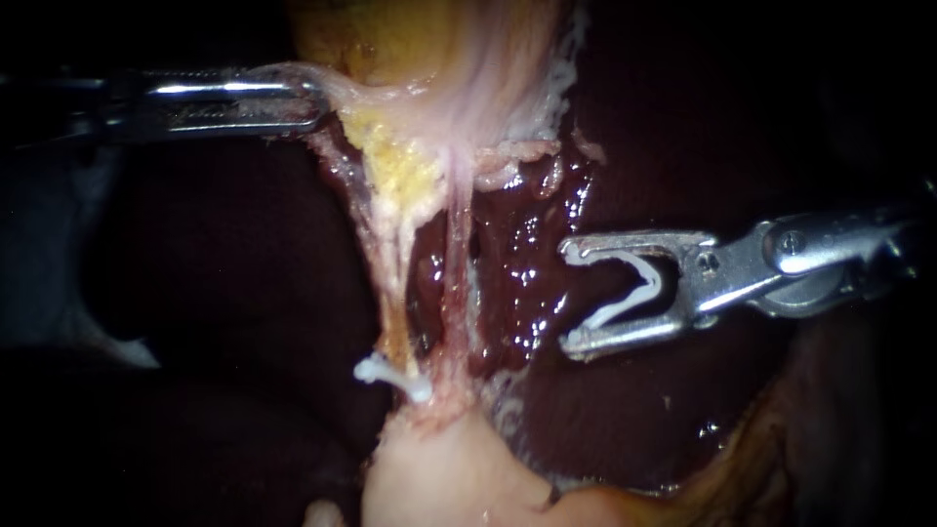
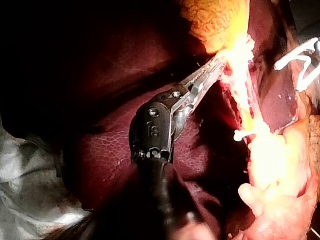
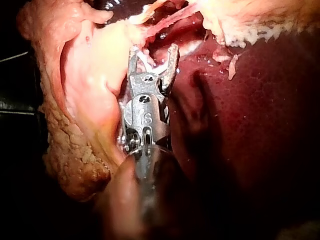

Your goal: Clipping second clip left tube

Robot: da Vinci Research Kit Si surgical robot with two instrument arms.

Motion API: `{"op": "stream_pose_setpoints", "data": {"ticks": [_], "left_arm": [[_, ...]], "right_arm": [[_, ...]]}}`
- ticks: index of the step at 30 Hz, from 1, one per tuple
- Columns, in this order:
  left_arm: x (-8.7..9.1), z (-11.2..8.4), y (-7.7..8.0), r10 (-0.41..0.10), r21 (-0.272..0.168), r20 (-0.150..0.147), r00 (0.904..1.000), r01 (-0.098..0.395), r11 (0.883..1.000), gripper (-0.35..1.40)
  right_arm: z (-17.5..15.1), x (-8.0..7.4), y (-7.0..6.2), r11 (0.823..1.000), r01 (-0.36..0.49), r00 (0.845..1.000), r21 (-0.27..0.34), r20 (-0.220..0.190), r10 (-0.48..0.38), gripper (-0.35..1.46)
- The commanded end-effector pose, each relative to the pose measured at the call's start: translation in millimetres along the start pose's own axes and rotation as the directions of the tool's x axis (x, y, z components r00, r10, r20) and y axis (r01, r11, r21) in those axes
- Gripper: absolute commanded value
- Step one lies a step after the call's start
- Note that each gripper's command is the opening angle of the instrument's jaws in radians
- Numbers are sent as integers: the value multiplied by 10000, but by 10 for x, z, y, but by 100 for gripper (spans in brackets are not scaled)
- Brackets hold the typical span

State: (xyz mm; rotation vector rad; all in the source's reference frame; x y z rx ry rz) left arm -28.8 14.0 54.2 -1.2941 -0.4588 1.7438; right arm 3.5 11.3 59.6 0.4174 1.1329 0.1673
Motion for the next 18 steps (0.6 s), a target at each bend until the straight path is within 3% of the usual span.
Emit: {"op": "stream_pose_setpoints", "data": {"ticks": [1,3,6,10,14,18], "left_arm": [[6,-4,0,-46,-34,14,10000,46,10000,-35],[18,-13,-1,-110,-67,73,9999,110,9999,-35],[41,-30,1,-286,-62,-234,9993,285,9996,-35],[64,-49,9,-129,-21,-512,9986,128,9999,-35],[68,-54,16,-57,-10,-566,9984,56,10000,-35],[65,-52,19,-43,23,-580,9983,44,10000,-35]], "right_arm": [[1,0,0,10000,-2,10000,8,1,2,49],[1,0,0,10000,-2,10000,6,1,2,49],[2,0,-1,10000,-5,10000,-30,9,5,49],[7,4,-5,10000,0,10000,92,-22,0,49],[21,11,-12,9995,72,10000,309,-49,-71,49],[44,22,-20,9973,-491,9984,546,-245,505,50]]}}
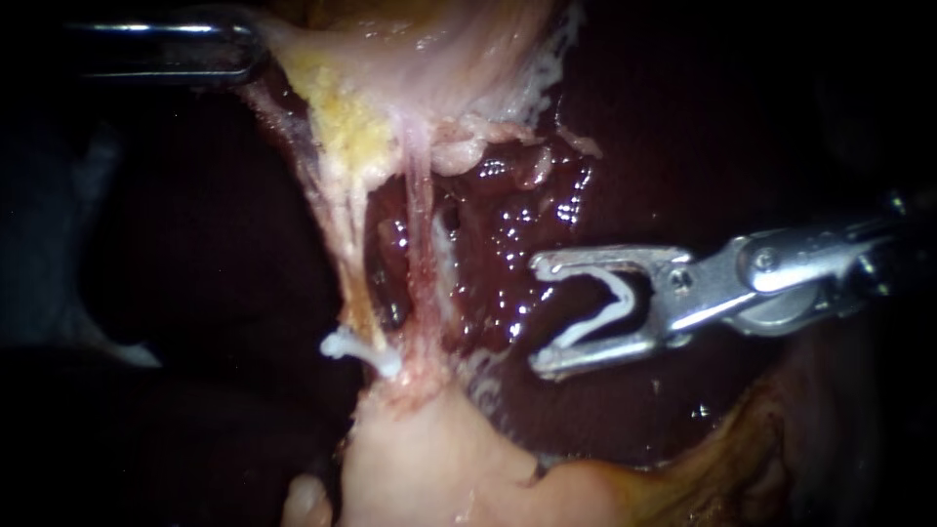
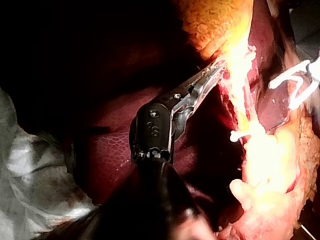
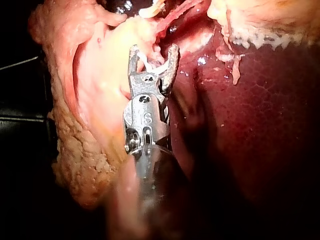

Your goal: Clipping second clip left tube

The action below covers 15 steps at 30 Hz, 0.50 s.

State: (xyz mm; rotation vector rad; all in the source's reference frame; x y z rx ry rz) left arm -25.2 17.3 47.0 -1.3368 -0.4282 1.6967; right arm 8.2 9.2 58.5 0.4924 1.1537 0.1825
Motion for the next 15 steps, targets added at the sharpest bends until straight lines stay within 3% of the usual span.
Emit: {"op": "stream_pose_setpoints", "data": {"ticks": [1,7,15], "left_arm": [[-1,1,-1,22,10,-6,10000,-22,10000,-35],[-4,2,0,38,26,-14,10000,-38,10000,-35],[-6,2,4,39,63,-26,10000,-38,10000,-35]], "right_arm": [[7,2,-1,9999,-140,9999,31,-71,140,50],[55,13,-5,9973,-654,9976,337,-215,662,50],[98,7,14,9951,-931,9953,349,-227,939,49]]}}
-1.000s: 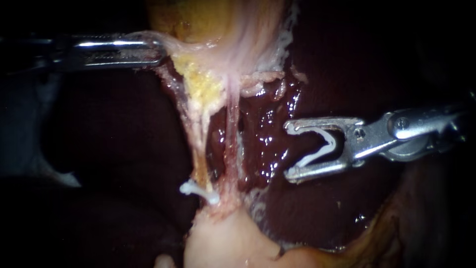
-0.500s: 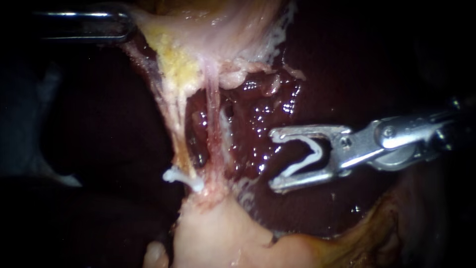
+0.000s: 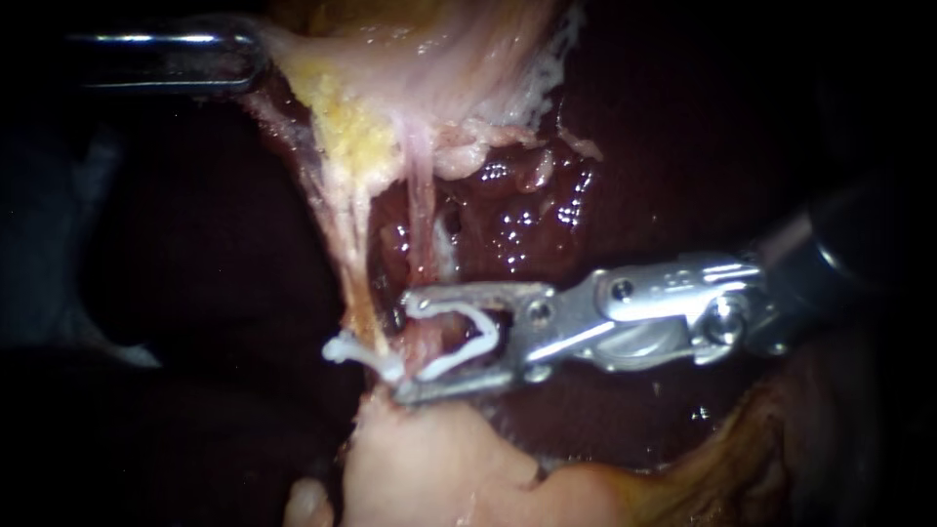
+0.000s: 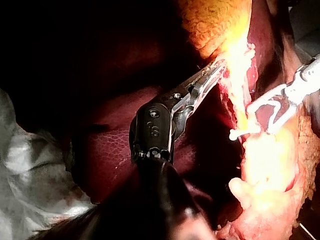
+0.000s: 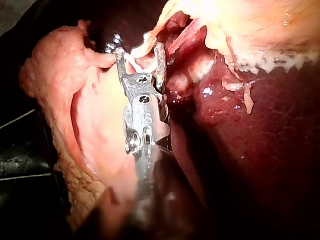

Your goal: Clipping second clip left tube

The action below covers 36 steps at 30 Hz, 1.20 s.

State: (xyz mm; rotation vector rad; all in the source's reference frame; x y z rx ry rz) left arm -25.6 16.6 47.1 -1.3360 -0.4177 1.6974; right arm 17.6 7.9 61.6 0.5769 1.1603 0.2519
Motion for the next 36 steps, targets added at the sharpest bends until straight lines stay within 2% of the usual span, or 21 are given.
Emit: {"op": "stream_pose_setpoints", "data": {"ticks": [1,6,10,13,16,18,22,27,36], "left_arm": [[0,0,1,0,-3,6,10000,0,10000,-35],[0,1,1,1,7,2,10000,-1,10000,-35],[-1,2,1,4,-14,6,10000,-4,10000,-35],[-1,3,2,5,-7,3,10000,-5,10000,-35],[-1,4,2,8,-27,7,10000,-8,10000,-35],[-2,5,2,9,-24,5,10000,-9,10000,-35],[-2,5,2,11,-21,3,10000,-11,10000,-35],[-2,5,2,11,-21,4,10000,-11,10000,-35],[-2,5,2,12,-26,5,10000,-12,10000,-35]], "right_arm": [[2,-2,3,10000,17,10000,-20,10,-17,49],[11,-10,19,10000,53,10000,-28,20,-53,50],[19,-13,24,9999,94,10000,135,-15,-93,50],[29,-10,24,9981,229,9995,571,-219,-217,49],[43,-3,23,9944,465,9974,954,-602,-409,48],[52,2,22,9915,572,9966,1168,-650,-498,46],[71,8,17,9871,667,9949,1457,-842,-548,46],[80,11,6,9841,542,9948,1693,-944,-386,45],[77,17,-27,9799,414,9952,1954,-954,-230,45]]}}
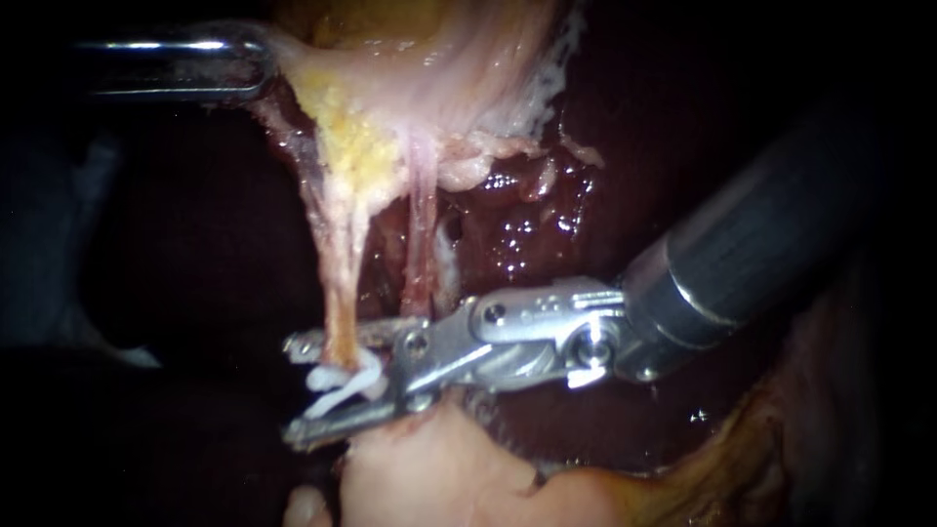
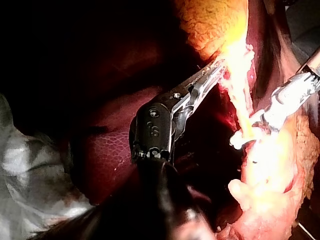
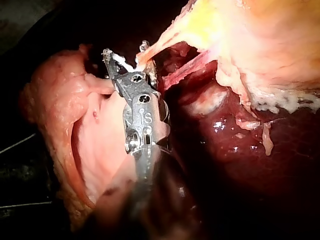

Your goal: Clipping second clip left tube

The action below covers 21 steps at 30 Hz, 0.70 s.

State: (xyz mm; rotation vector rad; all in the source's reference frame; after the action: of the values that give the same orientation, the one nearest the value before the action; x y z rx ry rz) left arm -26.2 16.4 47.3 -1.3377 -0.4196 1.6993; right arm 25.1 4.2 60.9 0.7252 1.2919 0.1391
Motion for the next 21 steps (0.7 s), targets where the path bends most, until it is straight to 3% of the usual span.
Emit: {"op": "stream_pose_setpoints", "data": {"ticks": [1,9,21], "left_arm": [[0,0,0,-3,-1,-4,10000,3,10000,-35],[0,-1,0,-3,-2,-4,10000,3,10000,-35],[0,0,0,-4,0,-4,10000,4,10000,-35]], "right_arm": [[0,1,-3,10000,19,10000,36,-30,-19,45],[-2,2,-12,9999,-136,9999,90,-38,137,32],[-9,-3,-1,9946,-1014,9948,210,-87,1016,-35]]}}
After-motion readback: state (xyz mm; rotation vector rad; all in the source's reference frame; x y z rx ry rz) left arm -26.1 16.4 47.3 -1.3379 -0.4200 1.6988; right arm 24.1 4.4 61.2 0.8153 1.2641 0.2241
